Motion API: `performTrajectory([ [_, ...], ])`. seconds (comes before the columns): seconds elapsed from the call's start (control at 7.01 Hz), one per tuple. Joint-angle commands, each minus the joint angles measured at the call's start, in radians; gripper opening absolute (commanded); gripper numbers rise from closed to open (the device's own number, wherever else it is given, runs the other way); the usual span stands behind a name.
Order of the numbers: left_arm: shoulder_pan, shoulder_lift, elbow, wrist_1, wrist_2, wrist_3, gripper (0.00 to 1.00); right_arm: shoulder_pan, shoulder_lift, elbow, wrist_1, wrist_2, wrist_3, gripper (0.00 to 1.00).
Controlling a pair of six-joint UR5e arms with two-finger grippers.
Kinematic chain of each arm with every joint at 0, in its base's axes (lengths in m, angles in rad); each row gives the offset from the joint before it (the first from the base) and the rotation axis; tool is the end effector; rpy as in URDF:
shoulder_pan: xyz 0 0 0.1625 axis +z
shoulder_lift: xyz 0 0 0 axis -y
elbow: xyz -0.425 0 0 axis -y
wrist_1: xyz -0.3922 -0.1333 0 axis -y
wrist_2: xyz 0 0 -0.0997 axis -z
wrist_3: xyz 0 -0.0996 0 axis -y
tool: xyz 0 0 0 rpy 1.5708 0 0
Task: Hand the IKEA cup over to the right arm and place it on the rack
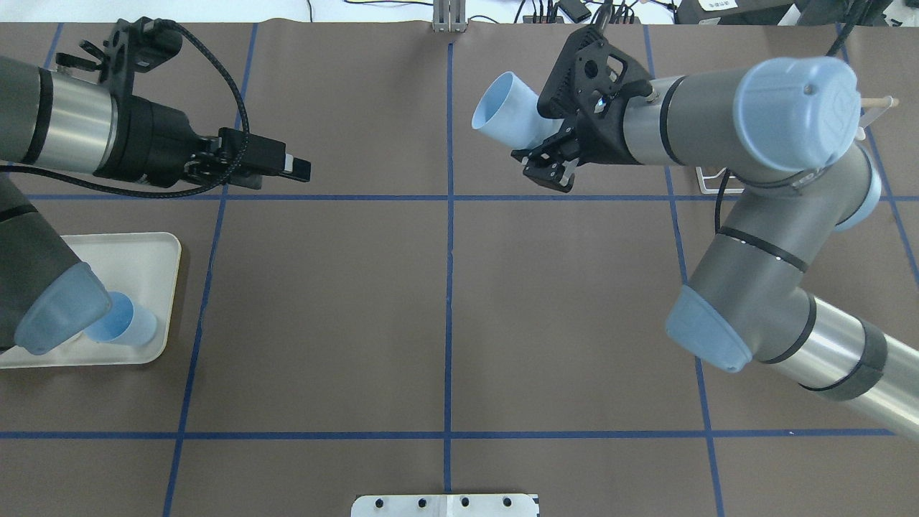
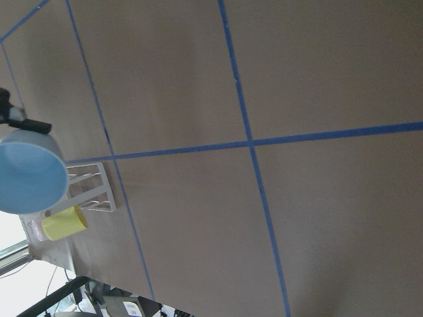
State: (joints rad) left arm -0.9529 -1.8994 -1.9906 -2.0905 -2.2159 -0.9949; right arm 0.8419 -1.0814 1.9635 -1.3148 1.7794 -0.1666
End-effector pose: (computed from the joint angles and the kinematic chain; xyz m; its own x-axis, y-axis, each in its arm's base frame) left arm 0.2473 -0.4747 0.2264 0.3184 0.3031 -0.8982 0.1733 0.9129 0.3695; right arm -0.3018 -0.5072 0.1852 0.5498 -0.8327 -0.0649 0.3757 0.1771 0.9097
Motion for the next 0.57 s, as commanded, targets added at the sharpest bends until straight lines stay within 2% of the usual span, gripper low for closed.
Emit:
performTrajectory([
  [0.0,-0.13,0.09,-0.016,0.112,-0.001,0.319,1.0,0.151,-0.006,0.009,-0.226,-0.017,-0.435,0.28],
  [0.14,-0.192,0.135,-0.011,0.115,-0.002,0.437,1.0,0.195,-0.006,0.005,-0.312,-0.099,-0.659,0.28],
  [0.29,-0.217,0.148,-0.01,0.116,-0.002,0.468,1.0,0.227,-0.014,0.003,-0.373,-0.188,-0.848,0.28],
  [0.43,-0.219,0.149,-0.01,0.115,-0.004,0.469,1.0,0.271,-0.044,-0.014,-0.388,-0.231,-0.987,0.27],
])
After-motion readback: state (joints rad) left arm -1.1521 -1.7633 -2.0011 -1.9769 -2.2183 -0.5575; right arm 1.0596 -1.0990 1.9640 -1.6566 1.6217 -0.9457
